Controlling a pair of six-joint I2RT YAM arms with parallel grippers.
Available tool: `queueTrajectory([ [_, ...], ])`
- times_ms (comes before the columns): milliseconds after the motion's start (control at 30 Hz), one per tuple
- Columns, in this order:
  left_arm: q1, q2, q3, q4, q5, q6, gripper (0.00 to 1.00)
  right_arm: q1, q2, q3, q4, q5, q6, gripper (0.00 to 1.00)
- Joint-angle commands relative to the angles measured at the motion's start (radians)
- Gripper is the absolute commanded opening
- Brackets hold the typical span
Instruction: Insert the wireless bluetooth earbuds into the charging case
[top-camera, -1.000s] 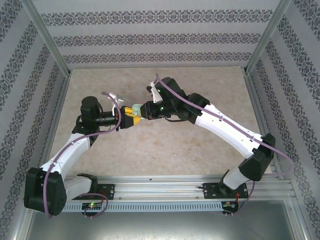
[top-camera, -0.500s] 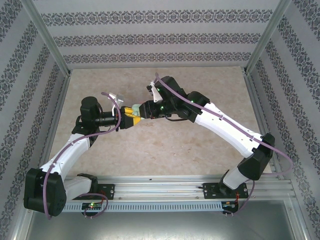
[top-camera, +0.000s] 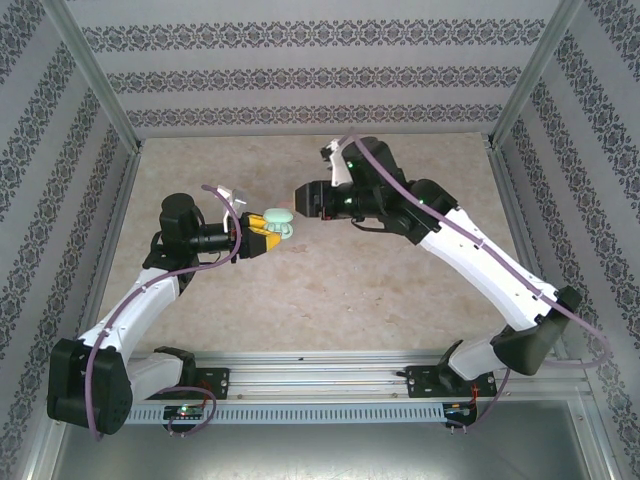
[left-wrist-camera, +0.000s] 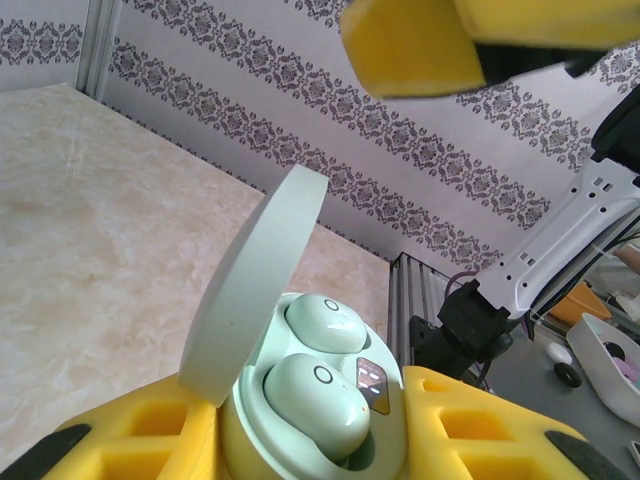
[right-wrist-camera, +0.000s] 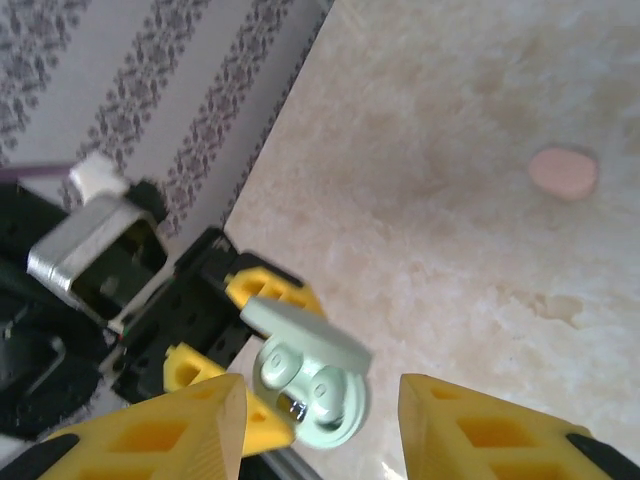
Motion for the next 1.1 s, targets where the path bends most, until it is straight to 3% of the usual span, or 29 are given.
queueTrajectory([
  [0,0.010,-0.035,0.003,0.051,0.026,-0.003,0.30,-0.039,0.032,-0.024,0.067,-0.060,0.042,0.44],
  [433,0.010,-0.002,0.021,0.111,0.024,-0.041,0.30,-0.060,0.159,-0.020,0.199,-0.274,0.135,0.48],
  [1067,0.011,0.087,0.036,0.300,-0.009,-0.159,0.30,-0.068,0.076,-0.224,0.412,-0.351,0.330,0.54],
])
